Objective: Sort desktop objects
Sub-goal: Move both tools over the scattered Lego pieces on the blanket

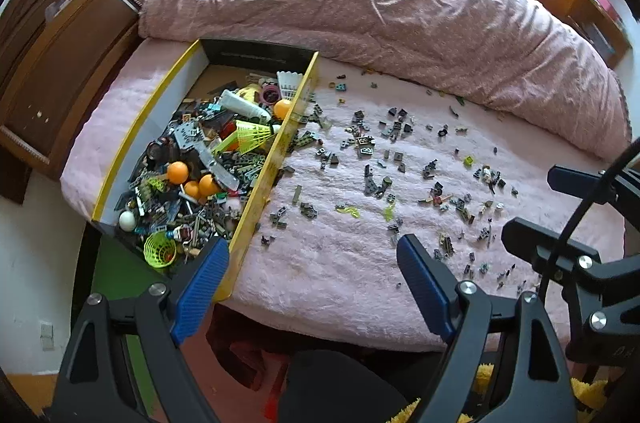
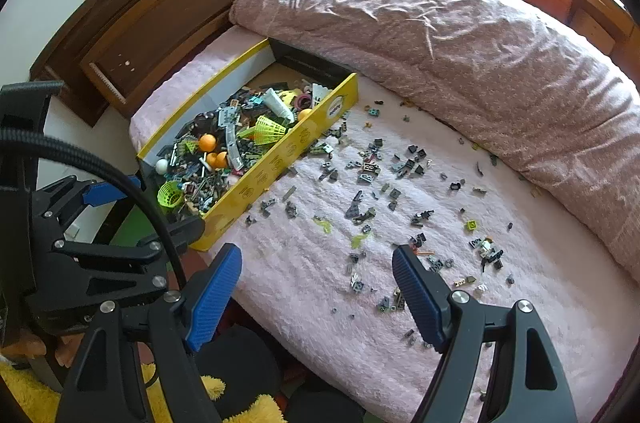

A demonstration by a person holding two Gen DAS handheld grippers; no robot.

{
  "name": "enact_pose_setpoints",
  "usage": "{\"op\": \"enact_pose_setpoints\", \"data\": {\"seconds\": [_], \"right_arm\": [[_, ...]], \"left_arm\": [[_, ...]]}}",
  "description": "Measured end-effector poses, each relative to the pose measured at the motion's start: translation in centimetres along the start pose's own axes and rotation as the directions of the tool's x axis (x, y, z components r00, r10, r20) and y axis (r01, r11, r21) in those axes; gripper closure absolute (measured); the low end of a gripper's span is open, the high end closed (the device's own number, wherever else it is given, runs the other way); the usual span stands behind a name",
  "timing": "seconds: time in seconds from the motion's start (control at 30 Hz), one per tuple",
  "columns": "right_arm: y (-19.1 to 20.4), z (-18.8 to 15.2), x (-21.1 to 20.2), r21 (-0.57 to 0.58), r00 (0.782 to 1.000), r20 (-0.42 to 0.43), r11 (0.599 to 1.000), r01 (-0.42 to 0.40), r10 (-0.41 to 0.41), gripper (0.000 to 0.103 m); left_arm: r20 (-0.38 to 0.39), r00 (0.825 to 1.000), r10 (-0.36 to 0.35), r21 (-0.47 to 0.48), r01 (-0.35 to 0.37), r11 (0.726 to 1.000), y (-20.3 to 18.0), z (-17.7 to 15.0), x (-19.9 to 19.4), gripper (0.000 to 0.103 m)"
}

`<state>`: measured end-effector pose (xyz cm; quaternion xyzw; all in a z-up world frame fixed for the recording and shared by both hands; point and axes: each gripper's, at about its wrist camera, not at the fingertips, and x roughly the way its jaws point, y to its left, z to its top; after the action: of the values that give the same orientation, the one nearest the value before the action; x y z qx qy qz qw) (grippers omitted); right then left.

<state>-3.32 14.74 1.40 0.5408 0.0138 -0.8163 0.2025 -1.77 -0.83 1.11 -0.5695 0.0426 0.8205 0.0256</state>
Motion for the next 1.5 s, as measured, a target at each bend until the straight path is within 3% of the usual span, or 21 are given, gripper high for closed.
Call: {"op": "enact_pose_setpoints", "data": {"seconds": [0.87, 1.5], "right_arm": [[1.4, 1.1, 1.7, 0.129, 0.997, -0.029, 0.989, 0.076, -0.073, 0.023], [1.5, 0.1, 2.5, 0.289, 0.990, -0.047, 0.946, 0.143, -0.135, 0.023]], "left_arm": [[-0.047, 0.997, -0.066, 0.106, 0.071, 0.992, 1.7, 2.5, 2.7, 0.016], [-0.080, 0.990, -0.118, 0.218, 0.133, 0.967, 2.4, 3.5, 4.3, 0.016]]}}
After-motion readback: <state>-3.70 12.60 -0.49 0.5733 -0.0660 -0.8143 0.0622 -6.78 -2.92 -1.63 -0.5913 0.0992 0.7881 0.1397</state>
